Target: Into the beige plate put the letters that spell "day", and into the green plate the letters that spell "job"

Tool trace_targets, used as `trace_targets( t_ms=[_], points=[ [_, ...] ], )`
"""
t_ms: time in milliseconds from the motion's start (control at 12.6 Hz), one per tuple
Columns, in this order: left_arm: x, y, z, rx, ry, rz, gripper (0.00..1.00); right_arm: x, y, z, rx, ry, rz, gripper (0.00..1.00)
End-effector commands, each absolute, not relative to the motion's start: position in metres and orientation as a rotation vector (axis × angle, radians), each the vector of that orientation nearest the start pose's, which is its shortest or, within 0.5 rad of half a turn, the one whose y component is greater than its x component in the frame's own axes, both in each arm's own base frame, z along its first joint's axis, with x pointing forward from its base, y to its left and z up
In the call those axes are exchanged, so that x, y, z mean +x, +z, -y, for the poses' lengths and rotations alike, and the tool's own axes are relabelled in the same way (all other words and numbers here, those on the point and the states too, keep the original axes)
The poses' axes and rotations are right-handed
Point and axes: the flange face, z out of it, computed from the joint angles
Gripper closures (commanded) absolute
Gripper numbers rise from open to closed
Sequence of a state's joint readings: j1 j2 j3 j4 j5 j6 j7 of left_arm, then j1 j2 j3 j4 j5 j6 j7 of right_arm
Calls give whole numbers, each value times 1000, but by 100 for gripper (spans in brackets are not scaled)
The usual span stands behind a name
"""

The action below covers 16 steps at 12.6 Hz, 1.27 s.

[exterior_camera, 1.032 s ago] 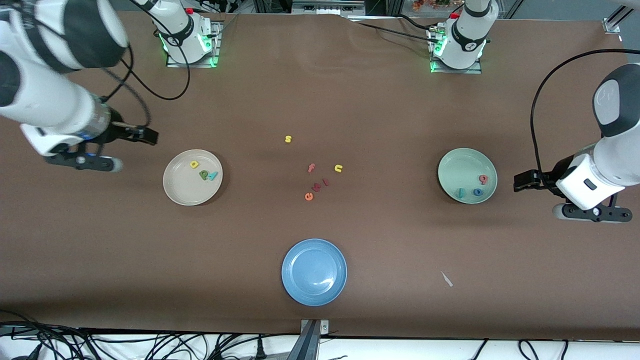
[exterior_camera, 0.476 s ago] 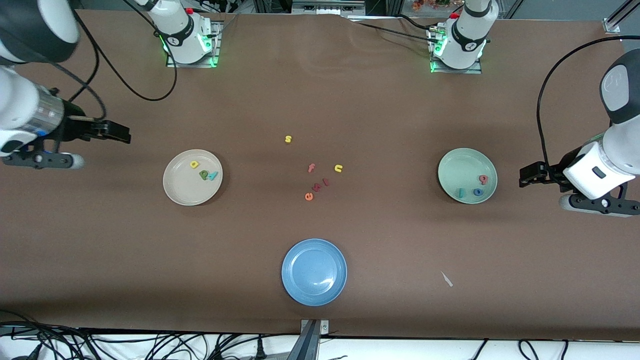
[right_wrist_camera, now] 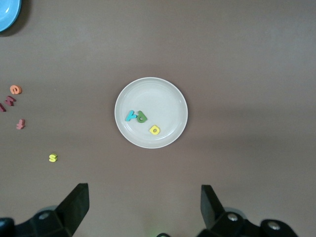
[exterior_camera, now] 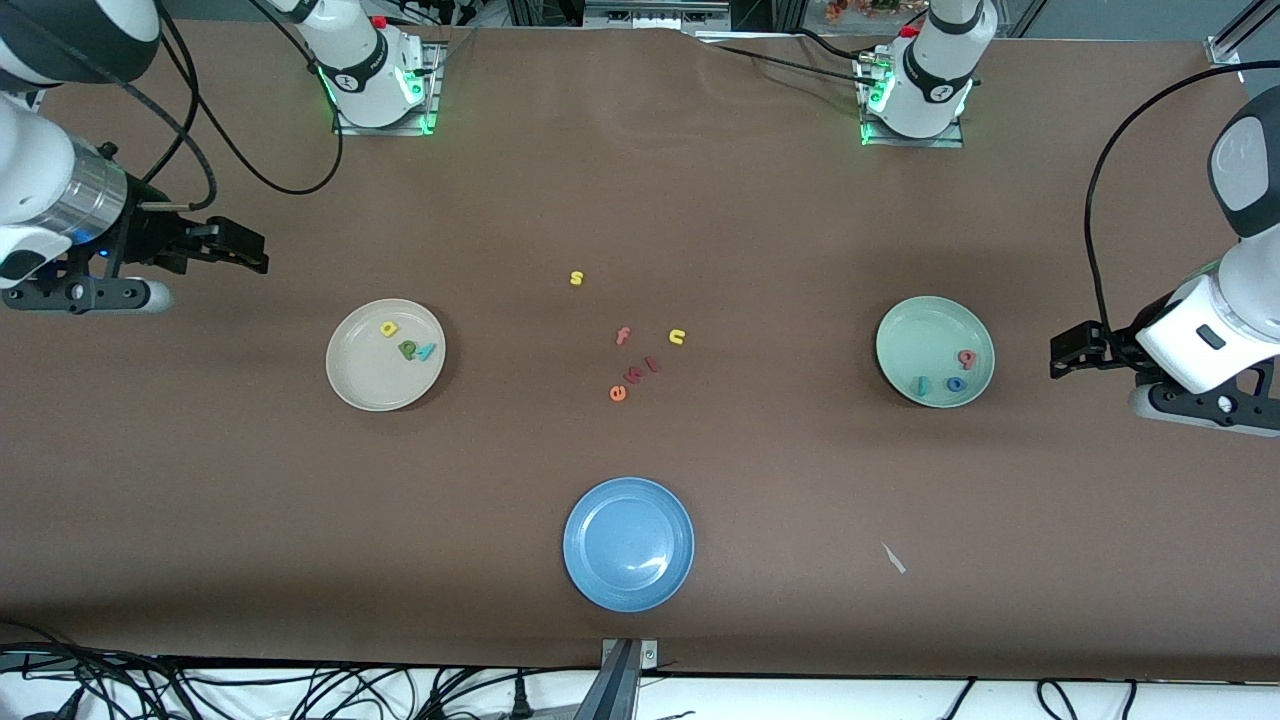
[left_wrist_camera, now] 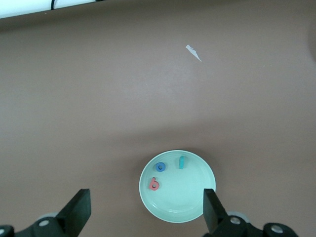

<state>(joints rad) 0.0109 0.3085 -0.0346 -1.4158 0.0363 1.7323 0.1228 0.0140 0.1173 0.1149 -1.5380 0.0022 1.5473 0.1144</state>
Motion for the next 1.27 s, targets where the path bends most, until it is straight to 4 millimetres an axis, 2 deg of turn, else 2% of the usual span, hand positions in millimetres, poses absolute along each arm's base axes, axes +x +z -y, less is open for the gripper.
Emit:
trace_targets(
  t_ms=[0,79,476,715,1191],
  points=[
    [655,533,9,-3077,-26,-270,0,568,589,-60,-3191,86,15,0],
    [655,535,10,-3076,-38,-272,0,564,595,-61,-3156,87,3,0],
    [656,538,9,-3074,-50,-270,0,563,602,-61,-3155,53,-14,0],
    [656,537,9,-3074,-45,-270,0,564,602,-48,-3156,53,-48,0],
    [656,539,11,-3077,-52,-274,0,565,605,-56,-3157,60,-60,0]
  ],
)
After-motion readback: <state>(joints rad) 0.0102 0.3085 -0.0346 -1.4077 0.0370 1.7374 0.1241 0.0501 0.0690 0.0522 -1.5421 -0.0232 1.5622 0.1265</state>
